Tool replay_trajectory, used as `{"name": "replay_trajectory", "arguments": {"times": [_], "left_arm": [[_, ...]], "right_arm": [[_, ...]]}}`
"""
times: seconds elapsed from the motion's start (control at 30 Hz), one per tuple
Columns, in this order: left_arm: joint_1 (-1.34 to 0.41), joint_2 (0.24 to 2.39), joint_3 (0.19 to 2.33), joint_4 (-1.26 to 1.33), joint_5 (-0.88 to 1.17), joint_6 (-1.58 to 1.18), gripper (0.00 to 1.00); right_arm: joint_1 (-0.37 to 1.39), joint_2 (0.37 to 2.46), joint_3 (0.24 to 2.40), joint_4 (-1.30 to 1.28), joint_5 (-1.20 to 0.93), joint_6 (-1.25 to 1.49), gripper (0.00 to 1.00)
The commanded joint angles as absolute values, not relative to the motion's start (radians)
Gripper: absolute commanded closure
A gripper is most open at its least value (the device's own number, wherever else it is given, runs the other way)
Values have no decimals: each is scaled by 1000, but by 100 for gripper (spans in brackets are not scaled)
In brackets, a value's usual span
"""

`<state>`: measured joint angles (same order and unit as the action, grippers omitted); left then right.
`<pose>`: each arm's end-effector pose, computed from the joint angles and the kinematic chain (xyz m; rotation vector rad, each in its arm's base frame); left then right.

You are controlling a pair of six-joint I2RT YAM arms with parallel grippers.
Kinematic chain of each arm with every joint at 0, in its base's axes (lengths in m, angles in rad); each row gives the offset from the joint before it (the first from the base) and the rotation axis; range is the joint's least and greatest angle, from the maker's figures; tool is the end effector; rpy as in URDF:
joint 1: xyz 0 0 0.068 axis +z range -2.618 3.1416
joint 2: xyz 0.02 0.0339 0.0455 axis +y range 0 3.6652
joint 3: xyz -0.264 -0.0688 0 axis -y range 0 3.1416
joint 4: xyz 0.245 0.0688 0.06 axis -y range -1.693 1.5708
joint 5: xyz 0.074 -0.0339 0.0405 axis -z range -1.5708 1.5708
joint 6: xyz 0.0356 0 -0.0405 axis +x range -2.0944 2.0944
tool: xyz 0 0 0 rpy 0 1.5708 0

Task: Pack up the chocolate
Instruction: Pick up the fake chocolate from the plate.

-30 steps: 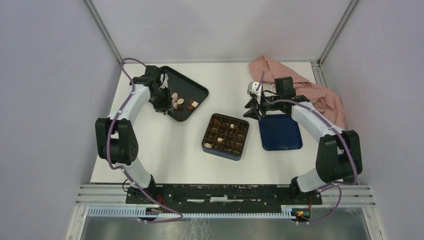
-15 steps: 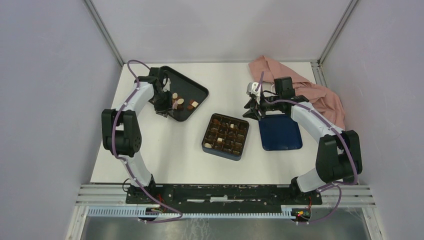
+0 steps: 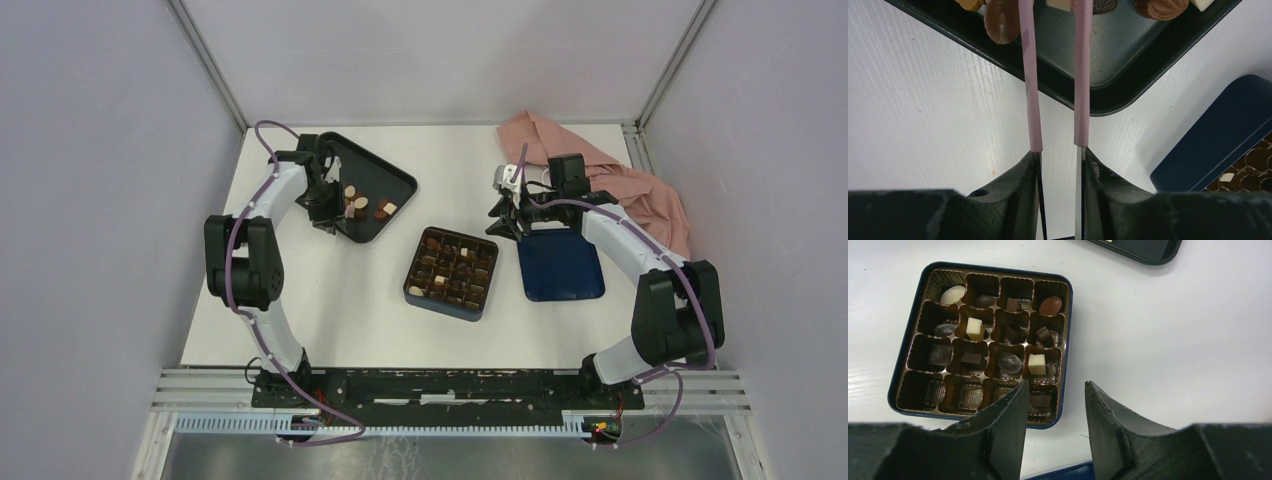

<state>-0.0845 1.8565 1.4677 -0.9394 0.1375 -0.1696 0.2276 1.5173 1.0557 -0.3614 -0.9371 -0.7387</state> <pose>0.3684 -0.0361 0.2234 -0.0993 2.9071 -0.2436 0.3020 0.0994 0.2520 -1.3323 1.6503 0.8124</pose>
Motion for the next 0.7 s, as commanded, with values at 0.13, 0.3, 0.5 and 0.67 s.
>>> {"name": "replay_trajectory", "arguments": {"times": [0.13,0.3,0.5,0.67], "left_arm": [[-77,1876,1504,-947,174,-124,60],[-77,1885,1508,-947,188,-127,62],[-77,1908,1523,-952,196,-128,67],[-77,1934,1556,-962,187,-128,66]], "right_arm": [[232,1505,1063,-361,-934,-756,50],[233,1502,1063,-363,-934,-759,50],[233,1500,1066,-365,-934,-762,50],[233,1498,1065,-367,-930,-764,50]]}}
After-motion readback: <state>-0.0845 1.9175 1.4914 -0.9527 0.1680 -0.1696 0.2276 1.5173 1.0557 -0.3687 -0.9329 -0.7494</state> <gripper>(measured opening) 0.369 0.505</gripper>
